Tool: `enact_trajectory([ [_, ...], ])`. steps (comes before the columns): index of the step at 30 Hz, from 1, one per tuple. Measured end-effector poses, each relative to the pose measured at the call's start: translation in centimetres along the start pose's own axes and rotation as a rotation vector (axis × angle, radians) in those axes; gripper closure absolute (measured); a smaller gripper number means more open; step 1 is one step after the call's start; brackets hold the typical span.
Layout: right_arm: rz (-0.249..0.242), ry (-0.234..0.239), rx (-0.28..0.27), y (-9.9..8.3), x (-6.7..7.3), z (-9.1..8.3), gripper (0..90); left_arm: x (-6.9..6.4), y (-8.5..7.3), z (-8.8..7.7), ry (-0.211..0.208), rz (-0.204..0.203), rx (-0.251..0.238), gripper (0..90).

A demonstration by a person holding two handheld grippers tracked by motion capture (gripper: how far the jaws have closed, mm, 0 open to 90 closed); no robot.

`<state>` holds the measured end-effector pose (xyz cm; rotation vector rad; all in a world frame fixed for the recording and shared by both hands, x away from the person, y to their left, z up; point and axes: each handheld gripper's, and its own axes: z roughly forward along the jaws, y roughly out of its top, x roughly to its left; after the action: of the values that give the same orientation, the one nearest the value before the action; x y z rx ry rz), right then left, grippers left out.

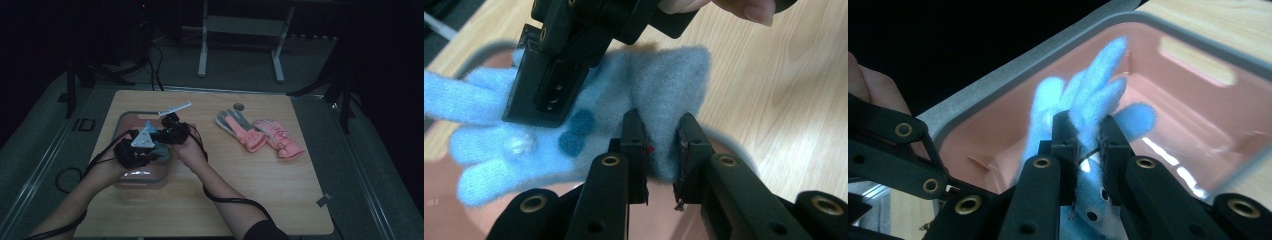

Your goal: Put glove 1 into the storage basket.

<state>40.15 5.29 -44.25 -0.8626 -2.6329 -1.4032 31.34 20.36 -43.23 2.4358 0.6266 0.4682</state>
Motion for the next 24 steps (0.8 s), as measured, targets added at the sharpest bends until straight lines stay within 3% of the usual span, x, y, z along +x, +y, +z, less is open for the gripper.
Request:
enact_trajectory([
  [8, 0.012, 0.032, 0.016, 0.2, 0.4, 2.4, 81.9, 1.1, -2.3, 0.0, -0.017, -0.008, 0.012, 78.7],
  [18, 0.036, -0.006, 0.066, -0.6, -0.9, 4.7, 81.7, 2.6, -2.9, 2.6, -0.056, -0.029, 0.076, 78.6],
  [24, 0.077, -0.027, 0.101, -0.8, -1.8, 5.7, 81.1, 3.4, -3.2, 3.3, -0.066, -0.009, 0.107, 78.4],
])
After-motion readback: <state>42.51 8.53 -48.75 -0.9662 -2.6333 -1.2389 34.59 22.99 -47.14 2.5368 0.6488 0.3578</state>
